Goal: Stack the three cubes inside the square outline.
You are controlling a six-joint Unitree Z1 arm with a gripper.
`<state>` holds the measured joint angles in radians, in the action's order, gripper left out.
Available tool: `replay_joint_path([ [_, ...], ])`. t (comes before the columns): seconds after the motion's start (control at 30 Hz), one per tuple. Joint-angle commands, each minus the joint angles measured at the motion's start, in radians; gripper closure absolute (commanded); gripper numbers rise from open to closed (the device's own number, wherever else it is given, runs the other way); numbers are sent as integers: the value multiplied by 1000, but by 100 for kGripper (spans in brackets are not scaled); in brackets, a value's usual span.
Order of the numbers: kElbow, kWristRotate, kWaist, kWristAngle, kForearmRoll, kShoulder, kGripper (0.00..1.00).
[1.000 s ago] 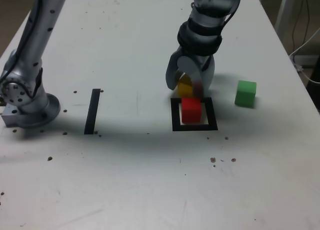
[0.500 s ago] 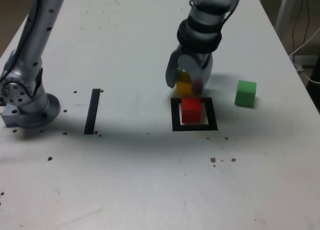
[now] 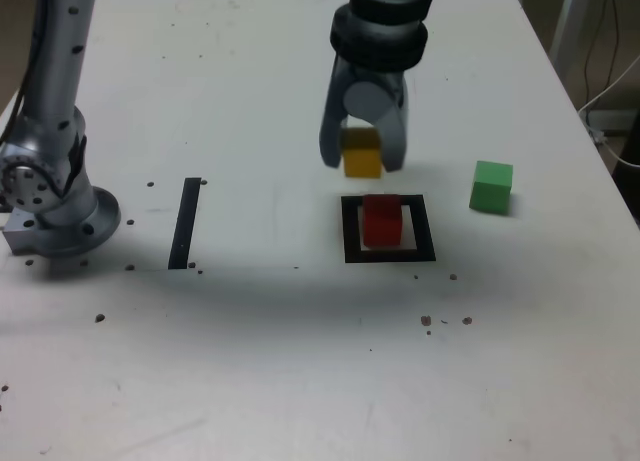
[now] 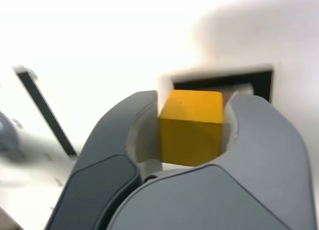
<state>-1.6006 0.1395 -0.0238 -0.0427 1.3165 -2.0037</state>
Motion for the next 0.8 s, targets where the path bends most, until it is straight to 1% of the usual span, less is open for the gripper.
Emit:
replay_joint_path([
  [0.0,-16,-41,26,25,2,0,81],
  [0.13,-33,-81,54,50,8,-7,81],
  [0.4,-43,-92,64,73,16,-30,81],
  [0.7,-54,-92,67,79,16,-59,81],
  [0.77,-52,-92,67,79,15,-62,79],
])
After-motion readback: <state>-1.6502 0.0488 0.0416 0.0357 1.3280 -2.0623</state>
